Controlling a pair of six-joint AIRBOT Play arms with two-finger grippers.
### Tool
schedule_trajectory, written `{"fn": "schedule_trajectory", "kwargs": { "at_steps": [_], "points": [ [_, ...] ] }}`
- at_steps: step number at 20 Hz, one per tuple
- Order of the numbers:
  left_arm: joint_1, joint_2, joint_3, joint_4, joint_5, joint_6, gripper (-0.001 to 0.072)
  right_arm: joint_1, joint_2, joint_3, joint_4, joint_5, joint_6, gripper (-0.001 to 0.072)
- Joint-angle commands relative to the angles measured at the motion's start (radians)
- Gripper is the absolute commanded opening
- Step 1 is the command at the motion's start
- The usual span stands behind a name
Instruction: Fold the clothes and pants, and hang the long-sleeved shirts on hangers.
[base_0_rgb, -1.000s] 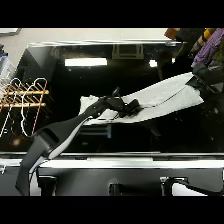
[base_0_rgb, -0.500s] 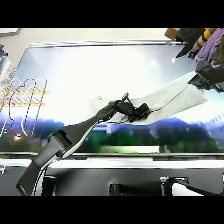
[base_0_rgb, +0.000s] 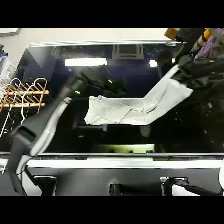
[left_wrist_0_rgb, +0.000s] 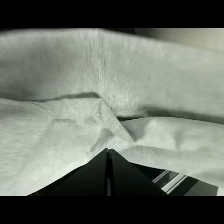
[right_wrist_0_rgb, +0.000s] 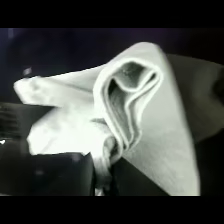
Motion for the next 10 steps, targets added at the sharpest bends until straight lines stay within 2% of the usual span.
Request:
{"fn": "schedule_trajectory", "kwargs": {
  "at_steps": [1,6,10],
  "points": [
    [0.146,0.175,0.001,0.107,0.164,0.097,0.0015,0.154,-0.034,0.001,0.006,-0.093,0.072,0.0036],
    [0.344,0.391,0.0,0.217,0.304,0.121,0.0016,0.393,-0.139,0.001,0.016,-0.271,0.136,0.0036],
    [0.455,0.48,0.0,0.267,0.364,0.134,0.0016,0.529,-0.232,0.001,0.019,-0.378,0.179,0.0036]
  ]
}}
